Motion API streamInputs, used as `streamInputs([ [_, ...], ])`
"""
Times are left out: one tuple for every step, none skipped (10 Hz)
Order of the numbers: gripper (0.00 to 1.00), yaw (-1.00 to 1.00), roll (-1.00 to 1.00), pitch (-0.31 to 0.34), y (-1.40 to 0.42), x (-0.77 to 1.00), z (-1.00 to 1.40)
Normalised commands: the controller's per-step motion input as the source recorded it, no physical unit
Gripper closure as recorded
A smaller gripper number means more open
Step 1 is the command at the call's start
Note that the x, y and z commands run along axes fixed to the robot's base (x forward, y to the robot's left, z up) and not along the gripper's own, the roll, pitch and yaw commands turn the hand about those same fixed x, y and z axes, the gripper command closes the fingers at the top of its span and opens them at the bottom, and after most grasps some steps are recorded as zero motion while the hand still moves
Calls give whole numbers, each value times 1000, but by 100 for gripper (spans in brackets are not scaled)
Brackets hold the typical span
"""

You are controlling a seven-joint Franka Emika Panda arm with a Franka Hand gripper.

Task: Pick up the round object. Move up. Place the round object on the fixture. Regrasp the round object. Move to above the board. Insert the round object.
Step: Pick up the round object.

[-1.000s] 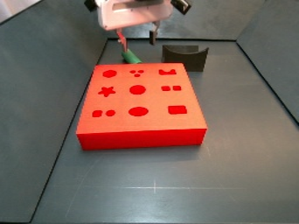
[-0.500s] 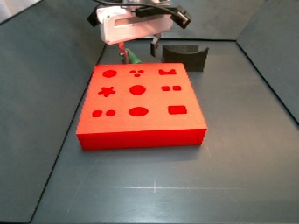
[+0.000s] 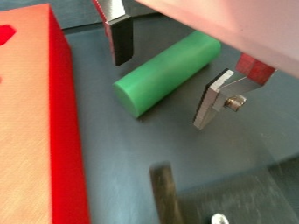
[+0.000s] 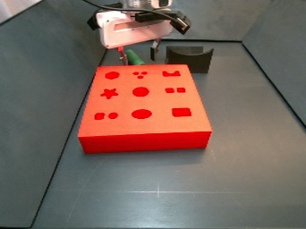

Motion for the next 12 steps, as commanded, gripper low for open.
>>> streamInputs([
  [0,0,0,0,31,-69,-17],
  [0,0,0,-4,0,0,0],
  [0,0,0,0,37,0,0],
  [0,0,-39,0,309,-91,0],
  [0,0,0,0,57,0,0],
  [0,0,6,0,-11,0,0],
  [100,0,0,0,0,0,0],
  [100,0,0,0,0,0,0],
  [100,0,0,0,0,0,0],
  [100,0,0,0,0,0,0],
  [100,0,0,0,0,0,0],
  [100,0,0,0,0,0,0],
])
